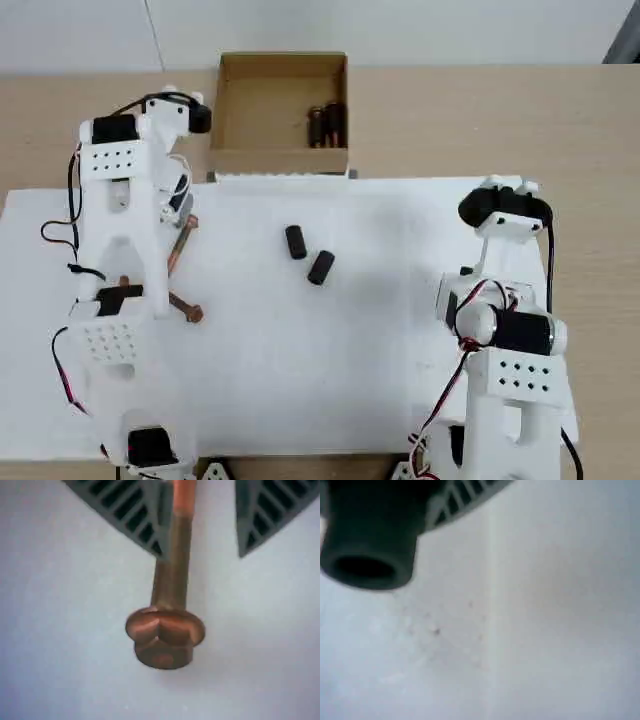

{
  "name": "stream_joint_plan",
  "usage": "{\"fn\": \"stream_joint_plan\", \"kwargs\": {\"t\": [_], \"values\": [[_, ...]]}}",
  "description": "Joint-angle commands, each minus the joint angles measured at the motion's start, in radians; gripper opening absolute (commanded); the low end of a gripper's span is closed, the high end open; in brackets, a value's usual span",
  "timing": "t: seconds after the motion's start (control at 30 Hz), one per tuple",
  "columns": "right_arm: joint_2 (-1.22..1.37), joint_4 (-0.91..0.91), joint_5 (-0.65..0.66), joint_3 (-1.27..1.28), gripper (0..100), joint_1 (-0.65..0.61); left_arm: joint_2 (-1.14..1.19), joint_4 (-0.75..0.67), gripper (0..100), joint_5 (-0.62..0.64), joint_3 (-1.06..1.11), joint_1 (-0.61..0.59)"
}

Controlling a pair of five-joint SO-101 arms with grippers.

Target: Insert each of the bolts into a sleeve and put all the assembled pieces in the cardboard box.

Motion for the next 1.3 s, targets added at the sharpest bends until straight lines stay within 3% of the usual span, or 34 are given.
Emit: {"fn": "stream_joint_plan", "kwargs": {"t": [0.0,0.2,0.77,1.0,1.27], "values": [[-0.013,-0.022,-0.009,-0.008,0.4,0.005,0.006,0.029,9,-0.029,-0.044,0.002],[-0.013,-0.022,-0.011,-0.008,0.4,0.004,0.029,0.029,13,-0.069,-0.044,0.002],[-0.013,-0.033,-0.012,-0.006,0.4,0.004,0.13,-0.009,12,-0.107,-0.051,0.002],[-0.013,-0.03,-0.012,-0.006,0.4,0.004,0.133,-0.02,0,-0.107,-0.051,0.005],[-0.024,0.005,0.006,-0.038,0.4,0.001,0.072,0.031,0,-0.098,-0.097,0.032]]}}
